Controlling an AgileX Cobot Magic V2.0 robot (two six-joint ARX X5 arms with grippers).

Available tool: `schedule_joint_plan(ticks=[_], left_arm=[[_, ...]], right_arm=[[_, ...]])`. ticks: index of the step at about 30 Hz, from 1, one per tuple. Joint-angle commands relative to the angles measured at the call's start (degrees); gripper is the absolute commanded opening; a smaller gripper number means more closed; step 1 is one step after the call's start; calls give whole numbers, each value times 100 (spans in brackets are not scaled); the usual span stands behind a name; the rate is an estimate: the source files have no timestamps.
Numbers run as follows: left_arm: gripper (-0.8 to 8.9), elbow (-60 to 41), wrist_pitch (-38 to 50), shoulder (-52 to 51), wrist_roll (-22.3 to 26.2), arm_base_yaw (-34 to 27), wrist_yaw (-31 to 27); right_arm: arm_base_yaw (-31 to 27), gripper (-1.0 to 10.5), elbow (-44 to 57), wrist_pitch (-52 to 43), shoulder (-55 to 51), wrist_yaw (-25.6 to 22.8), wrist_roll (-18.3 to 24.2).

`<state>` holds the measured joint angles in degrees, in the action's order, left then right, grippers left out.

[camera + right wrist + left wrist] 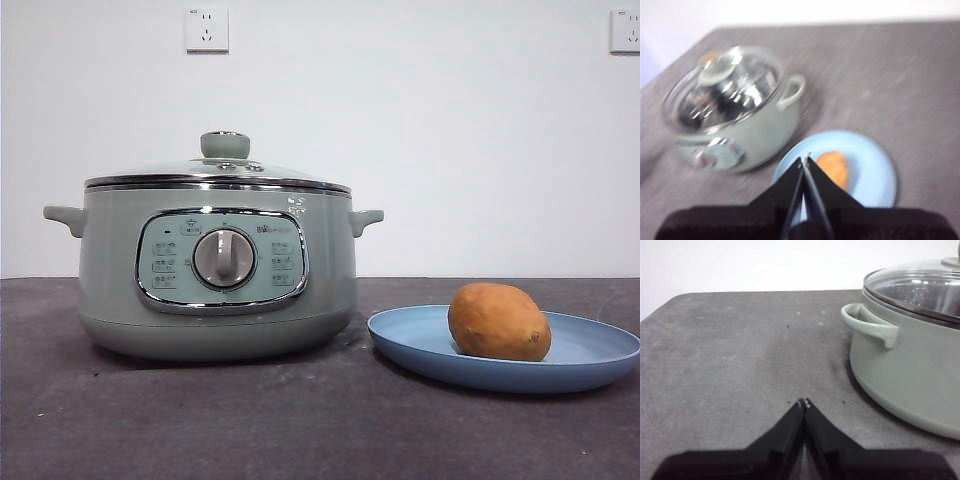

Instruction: Take the potato out from the steamer,put the potato on the plate,close the lid

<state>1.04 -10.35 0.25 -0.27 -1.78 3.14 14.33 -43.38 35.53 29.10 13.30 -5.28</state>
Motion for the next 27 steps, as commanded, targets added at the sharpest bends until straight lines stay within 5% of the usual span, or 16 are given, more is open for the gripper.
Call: schedule_joint_plan(ticks=[1, 12, 18, 27], left_arm=[[-4, -90, 11, -15, -44, -15, -4], [-4, -90, 11, -15, -44, -15, -7], [-4, -90, 13, -15, -44, -15, -7], [-4, -90, 11, -15, -44, -15, -9]], right_arm=[[-378, 0, 671, -737, -426, -31, 166], [-1182, 0, 3163, -3106, -1993, -308, -33], [-1244, 0, 3860, -3399, -2509, -765, -70], [-1244, 0, 4297, -3119, -2885, -785, -157]])
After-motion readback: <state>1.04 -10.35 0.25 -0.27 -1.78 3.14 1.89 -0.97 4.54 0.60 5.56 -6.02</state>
